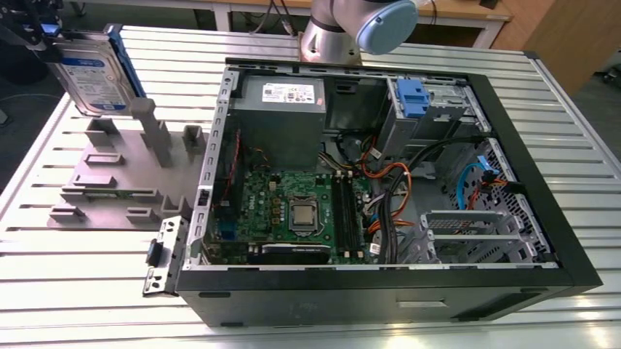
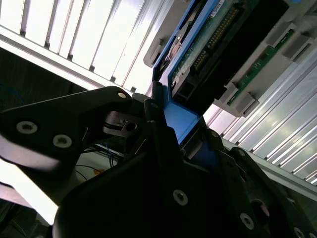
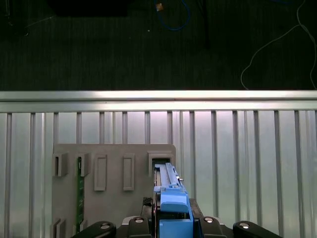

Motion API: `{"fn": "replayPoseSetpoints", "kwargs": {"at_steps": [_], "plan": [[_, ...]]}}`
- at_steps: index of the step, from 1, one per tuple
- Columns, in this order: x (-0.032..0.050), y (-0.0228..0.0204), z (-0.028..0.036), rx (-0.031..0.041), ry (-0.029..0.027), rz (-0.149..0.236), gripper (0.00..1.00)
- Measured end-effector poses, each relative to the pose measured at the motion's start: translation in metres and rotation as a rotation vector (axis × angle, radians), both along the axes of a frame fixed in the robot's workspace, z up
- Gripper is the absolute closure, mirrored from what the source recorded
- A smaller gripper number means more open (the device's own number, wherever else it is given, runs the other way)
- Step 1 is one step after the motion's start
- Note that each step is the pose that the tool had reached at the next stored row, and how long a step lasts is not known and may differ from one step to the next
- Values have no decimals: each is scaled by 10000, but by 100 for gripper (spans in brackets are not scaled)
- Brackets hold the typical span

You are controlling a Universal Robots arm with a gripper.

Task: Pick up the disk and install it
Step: 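Pick up the disk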

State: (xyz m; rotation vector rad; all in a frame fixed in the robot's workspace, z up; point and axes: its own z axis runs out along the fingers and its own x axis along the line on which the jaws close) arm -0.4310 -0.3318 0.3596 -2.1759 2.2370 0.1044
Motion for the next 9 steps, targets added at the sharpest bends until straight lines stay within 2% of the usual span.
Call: {"fn": "replayPoseSetpoints", "kwargs": {"at_steps": [9], "plan": [[0, 0, 21, 0, 1, 0, 64]]}}
